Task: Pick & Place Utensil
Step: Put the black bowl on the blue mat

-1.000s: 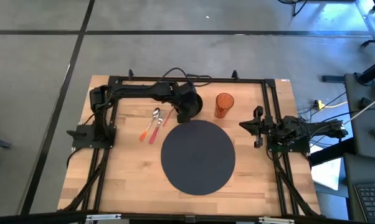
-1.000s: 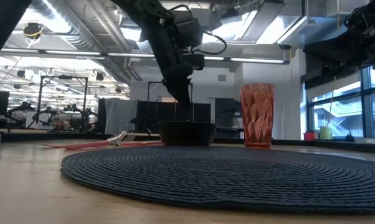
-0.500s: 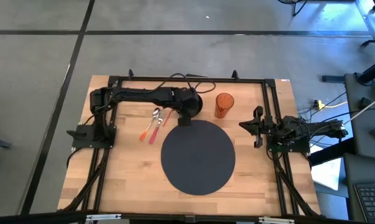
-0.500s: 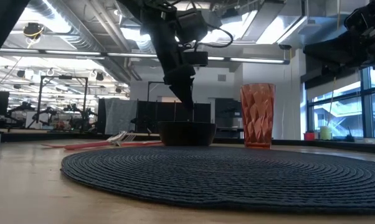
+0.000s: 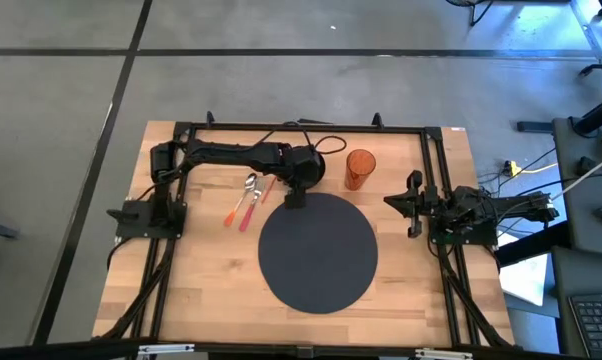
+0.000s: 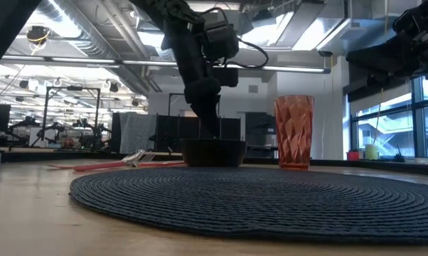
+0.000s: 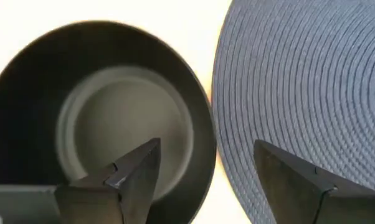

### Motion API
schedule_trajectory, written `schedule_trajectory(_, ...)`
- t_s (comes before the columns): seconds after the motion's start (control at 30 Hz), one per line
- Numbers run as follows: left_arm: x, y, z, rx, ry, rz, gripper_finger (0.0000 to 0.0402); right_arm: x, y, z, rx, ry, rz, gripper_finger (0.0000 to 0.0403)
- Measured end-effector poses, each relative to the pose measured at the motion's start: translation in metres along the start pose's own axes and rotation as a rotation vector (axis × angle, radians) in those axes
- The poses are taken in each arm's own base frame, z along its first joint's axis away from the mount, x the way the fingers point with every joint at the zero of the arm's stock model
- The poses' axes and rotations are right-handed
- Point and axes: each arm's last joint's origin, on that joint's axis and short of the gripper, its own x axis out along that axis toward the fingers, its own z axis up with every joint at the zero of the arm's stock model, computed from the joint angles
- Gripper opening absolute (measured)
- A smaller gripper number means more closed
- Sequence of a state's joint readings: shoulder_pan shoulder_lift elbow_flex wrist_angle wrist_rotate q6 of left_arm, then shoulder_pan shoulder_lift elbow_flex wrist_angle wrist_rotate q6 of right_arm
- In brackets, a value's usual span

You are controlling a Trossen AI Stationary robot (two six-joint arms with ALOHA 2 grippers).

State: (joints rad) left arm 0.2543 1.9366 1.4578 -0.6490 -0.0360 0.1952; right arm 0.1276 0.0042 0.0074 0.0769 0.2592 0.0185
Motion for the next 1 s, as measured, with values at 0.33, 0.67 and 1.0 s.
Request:
schedule_trajectory(0.33,0.007,0.001,0.001,-0.002,-0.007,-0.009,0.0251,0.0,0.0,0.0,0.0,0.001,0.0,0.0019)
schedule_trajectory(0.67,0.034,-0.001,-0.007,0.05,0.085,0.004,0.0251,0.0,0.0,0.0,0.0,0.001,-0.001,0.0019)
schedule_trajectory(1.0,0.036,0.002,-0.008,0.064,0.087,0.018,0.0242,0.0,0.0,0.0,-0.001,0.002,-0.001,0.0019)
